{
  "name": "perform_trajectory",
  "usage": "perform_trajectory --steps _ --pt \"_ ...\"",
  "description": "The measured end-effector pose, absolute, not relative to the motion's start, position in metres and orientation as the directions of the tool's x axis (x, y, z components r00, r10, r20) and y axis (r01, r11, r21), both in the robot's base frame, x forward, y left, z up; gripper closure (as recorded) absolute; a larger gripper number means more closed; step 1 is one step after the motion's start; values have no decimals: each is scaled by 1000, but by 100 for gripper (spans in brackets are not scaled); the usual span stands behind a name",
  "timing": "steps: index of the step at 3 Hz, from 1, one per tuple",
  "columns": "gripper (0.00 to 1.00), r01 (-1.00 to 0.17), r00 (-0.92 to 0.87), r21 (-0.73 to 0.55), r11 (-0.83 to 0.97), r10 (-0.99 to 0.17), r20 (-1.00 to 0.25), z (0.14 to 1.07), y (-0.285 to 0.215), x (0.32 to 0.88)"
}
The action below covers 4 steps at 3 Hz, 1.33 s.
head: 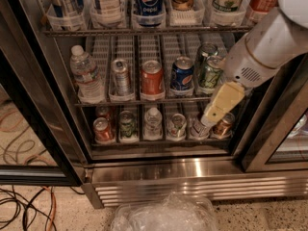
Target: Pick coke can from bottom shelf of fridge
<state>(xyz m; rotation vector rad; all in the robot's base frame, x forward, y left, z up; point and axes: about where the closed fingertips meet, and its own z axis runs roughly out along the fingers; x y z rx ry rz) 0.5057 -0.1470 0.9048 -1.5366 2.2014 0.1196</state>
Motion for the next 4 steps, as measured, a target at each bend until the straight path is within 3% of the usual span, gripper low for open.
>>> perform_trajectory --steps 2,4 --pt "0 -896 -277 -207 393 -859 -431 908 -144 515" --pt "0 -874 -305 -170 455 -786 -538 862 -90 485"
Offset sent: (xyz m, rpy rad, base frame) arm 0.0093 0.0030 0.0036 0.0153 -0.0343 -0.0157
